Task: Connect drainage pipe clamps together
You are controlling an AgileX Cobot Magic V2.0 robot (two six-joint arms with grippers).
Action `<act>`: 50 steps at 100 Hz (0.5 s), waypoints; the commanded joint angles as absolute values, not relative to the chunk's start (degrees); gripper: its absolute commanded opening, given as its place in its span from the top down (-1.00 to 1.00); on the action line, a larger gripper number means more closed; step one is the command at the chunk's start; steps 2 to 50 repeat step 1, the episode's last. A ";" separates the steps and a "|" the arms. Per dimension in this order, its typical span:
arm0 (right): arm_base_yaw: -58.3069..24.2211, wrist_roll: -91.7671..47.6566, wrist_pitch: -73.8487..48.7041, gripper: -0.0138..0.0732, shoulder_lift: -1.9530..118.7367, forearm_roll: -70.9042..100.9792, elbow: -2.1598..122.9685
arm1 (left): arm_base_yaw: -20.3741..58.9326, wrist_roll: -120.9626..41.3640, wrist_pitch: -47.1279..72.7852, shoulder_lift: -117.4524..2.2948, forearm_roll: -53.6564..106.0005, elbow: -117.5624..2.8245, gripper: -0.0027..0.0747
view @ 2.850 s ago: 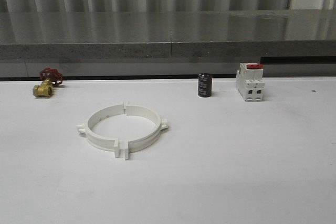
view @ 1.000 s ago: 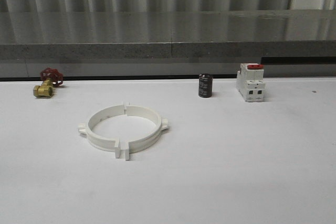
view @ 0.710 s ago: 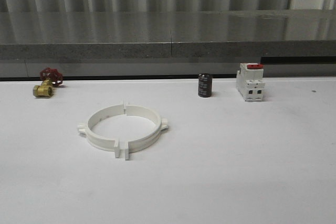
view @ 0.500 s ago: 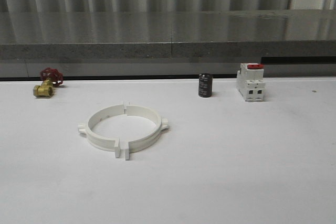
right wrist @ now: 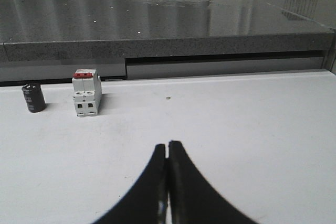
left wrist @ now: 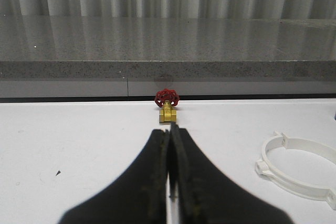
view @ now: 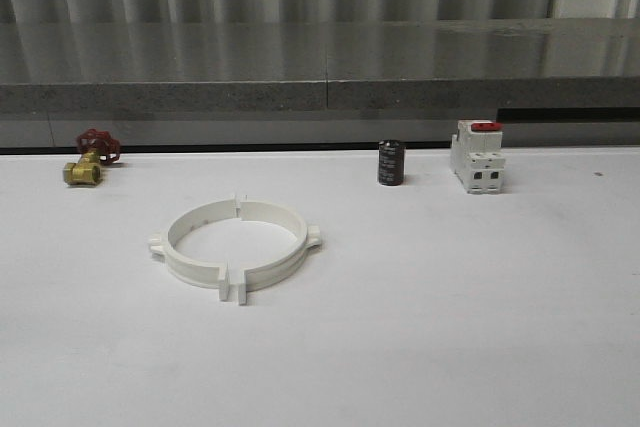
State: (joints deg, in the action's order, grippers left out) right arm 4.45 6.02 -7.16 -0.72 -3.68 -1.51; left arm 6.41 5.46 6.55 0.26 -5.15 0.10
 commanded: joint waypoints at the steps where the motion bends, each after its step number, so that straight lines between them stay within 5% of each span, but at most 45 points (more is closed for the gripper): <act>1: 4.53 5.41 -2.98 0.84 -1.29 -4.49 -0.60 | 6.31 5.51 1.73 1.83 -4.88 2.61 0.99; 50: 4.53 5.41 -2.98 0.84 -1.29 -4.49 -0.60 | 6.31 5.51 1.73 1.83 -4.88 2.61 0.99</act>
